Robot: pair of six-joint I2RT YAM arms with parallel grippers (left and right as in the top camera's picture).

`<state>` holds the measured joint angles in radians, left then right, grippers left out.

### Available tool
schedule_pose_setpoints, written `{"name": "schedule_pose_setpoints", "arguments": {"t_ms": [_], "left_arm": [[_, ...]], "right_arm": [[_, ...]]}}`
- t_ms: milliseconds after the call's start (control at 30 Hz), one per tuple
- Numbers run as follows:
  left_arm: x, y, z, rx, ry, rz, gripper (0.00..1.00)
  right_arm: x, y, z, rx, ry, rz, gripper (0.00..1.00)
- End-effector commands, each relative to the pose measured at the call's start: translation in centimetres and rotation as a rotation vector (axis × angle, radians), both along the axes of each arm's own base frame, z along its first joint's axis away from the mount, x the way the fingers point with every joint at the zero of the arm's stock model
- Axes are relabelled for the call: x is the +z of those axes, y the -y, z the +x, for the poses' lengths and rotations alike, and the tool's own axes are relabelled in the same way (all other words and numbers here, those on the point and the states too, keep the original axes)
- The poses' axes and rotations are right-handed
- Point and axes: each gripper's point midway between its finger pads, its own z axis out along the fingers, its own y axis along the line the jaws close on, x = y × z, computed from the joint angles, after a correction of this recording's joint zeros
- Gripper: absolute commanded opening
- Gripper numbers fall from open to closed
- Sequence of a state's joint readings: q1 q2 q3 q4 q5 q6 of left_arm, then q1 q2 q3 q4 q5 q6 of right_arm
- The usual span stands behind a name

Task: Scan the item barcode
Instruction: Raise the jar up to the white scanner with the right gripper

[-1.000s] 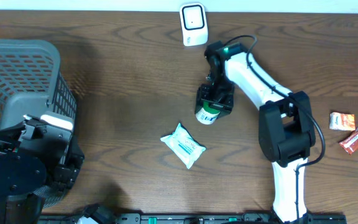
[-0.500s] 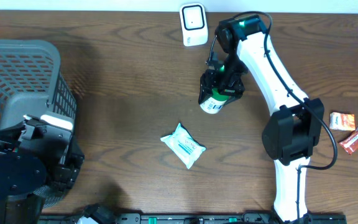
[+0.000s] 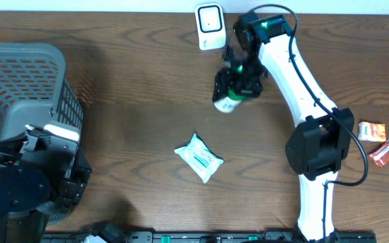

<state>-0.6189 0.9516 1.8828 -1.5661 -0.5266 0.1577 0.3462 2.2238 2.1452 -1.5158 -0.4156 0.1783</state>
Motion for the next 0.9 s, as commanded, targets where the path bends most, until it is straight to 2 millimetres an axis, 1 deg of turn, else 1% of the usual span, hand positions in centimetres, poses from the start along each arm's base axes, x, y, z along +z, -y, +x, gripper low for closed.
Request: {"name": "schedule_pose_setpoints", "arguments": {"t_ms": [0,67,100,167,267,400,533,567,633,700,867], "left_arm": [[0.1,-0.3,-0.1,0.006,0.007,0.004,0.82],[0.1,-0.3,-0.1,0.006,0.007,0.004,0.82],[0.1,-0.3,-0.1,0.006,0.007,0.004,0.82],[0.1,-0.3,-0.1,0.006,0.007,0.004,0.82],[0.1,-0.3,-0.1,0.006,0.007,0.004,0.82],[0.1,-0.3,-0.1,0.006,0.007,0.004,0.82],[0.1,-0.3,-0.1,0.006,0.007,0.004,0.82],[0.1,-0.3,-0.1,0.006,0.007,0.004,0.82],[0.1,-0.3,-0.1,0.006,0.007,0.004,0.82],[0.1,-0.3,-0.1,0.006,0.007,0.004,0.82],[0.1,-0.3,-0.1,0.006,0.007,0.004,0.82]], "right_arm": [[3.8,-1.3,3.8,-0.022,0.223,0.073,0.51],[5.1,-1.5,6.1,-0.027,0.334,0.08,0.51],[5.9,-1.4,7.7,-0.036,0.41,0.067,0.51],[7.2,-0.8,10.5,-0.063,0.551,0.02,0.5],[8.7,0.1,14.1,-0.115,0.728,-0.063,0.49],[10.4,1.1,17.4,-0.189,0.902,-0.158,0.44],[11.8,0.8,19.9,-0.219,1.044,-0.165,0.44],[12.1,0.5,21.0,-0.24,1.099,-0.145,0.44],[12.2,0.1,22.0,-0.258,1.156,-0.117,0.44],[11.7,-0.3,23.0,-0.272,1.204,-0.096,0.44],[9.6,-0.8,24.8,-0.263,1.298,-0.088,0.47]]}}
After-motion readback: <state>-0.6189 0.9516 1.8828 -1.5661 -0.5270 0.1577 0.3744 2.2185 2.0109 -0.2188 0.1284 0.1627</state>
